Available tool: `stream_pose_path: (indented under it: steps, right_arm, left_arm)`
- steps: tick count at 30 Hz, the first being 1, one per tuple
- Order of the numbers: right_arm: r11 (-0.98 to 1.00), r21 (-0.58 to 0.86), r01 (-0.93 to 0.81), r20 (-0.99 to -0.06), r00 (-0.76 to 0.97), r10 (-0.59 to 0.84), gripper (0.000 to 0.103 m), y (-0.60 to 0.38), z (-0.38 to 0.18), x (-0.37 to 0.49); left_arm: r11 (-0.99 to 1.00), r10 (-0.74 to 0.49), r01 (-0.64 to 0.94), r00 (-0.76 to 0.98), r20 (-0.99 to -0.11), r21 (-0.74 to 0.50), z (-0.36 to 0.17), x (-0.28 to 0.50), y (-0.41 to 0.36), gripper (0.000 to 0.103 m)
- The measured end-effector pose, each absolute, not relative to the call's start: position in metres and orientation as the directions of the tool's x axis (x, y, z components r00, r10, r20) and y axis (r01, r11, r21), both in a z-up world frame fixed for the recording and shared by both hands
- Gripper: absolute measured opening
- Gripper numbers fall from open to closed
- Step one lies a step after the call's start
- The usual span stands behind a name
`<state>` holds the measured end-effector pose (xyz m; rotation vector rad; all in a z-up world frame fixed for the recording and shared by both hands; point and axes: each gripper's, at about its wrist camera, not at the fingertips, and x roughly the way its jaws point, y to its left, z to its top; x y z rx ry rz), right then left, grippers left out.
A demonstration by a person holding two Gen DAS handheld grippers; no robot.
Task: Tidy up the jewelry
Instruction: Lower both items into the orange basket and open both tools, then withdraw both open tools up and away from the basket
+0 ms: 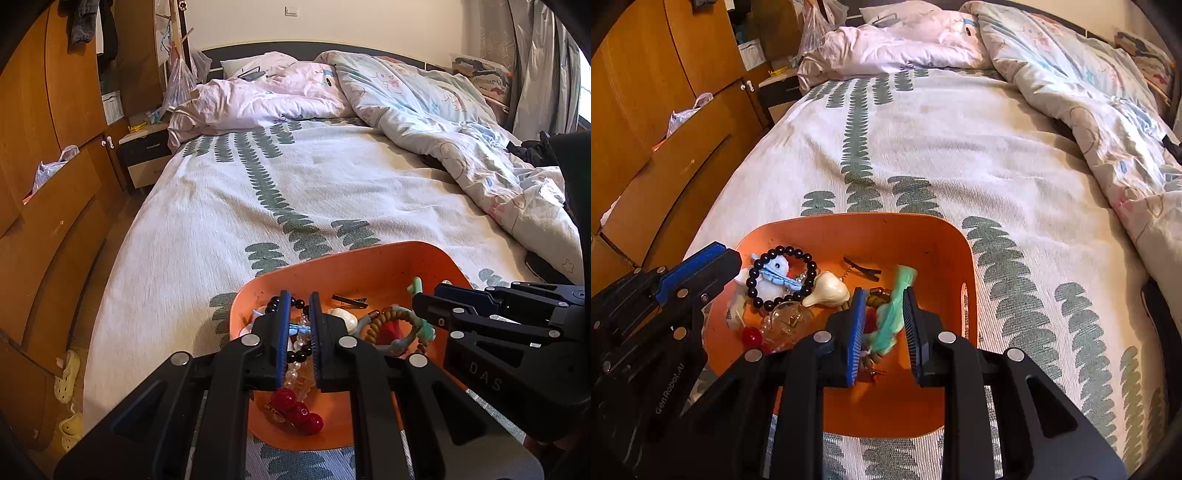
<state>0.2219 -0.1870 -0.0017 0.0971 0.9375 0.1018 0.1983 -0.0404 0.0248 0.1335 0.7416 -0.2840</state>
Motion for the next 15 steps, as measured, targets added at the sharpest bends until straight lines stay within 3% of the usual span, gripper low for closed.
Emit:
stream_pose_path:
  steps: [6, 8, 10, 11, 12, 13, 15]
  right_arm:
    - [0.991, 0.128, -0.044, -0.791, 0.598, 0.129, 0.025, -0.189, 0.001, 0.221]
    - [0.990, 0.134, -0.041, -0.786, 0.604, 0.132, 0.032, -0.191, 0.004, 0.219]
    - [0.988, 0.149, -0.037, -0.775, 0.616, 0.140, 0.045, -0.196, 0.010, 0.217]
    - [0.987, 0.158, -0.033, -0.770, 0.622, 0.144, 0.057, -0.199, 0.012, 0.216]
    - [0.986, 0.166, -0.030, -0.764, 0.628, 0.148, 0.063, -0.201, 0.015, 0.215]
    - [0.983, 0.181, -0.026, -0.752, 0.640, 0.155, 0.069, -0.205, 0.019, 0.212]
    - [0.981, 0.194, -0.017, -0.737, 0.657, 0.157, 0.074, -0.209, 0.026, 0.209]
  left_arm:
    - [0.953, -0.211, 0.303, 0.705, -0.677, 0.018, 0.026, 0.197, -0.041, 0.012]
    - [0.954, -0.215, 0.300, 0.707, -0.673, 0.010, 0.028, 0.196, -0.040, 0.015]
    - [0.954, -0.225, 0.299, 0.710, -0.668, -0.004, 0.031, 0.196, -0.038, 0.026]
    - [0.955, -0.231, 0.297, 0.715, -0.660, -0.013, 0.034, 0.195, -0.036, 0.041]
    - [0.954, -0.240, 0.297, 0.719, -0.652, -0.024, 0.036, 0.194, -0.033, 0.058]
    - [0.954, -0.249, 0.297, 0.723, -0.645, -0.035, 0.039, 0.194, -0.031, 0.063]
    - [0.955, -0.254, 0.294, 0.733, -0.631, -0.044, 0.045, 0.192, -0.027, 0.065]
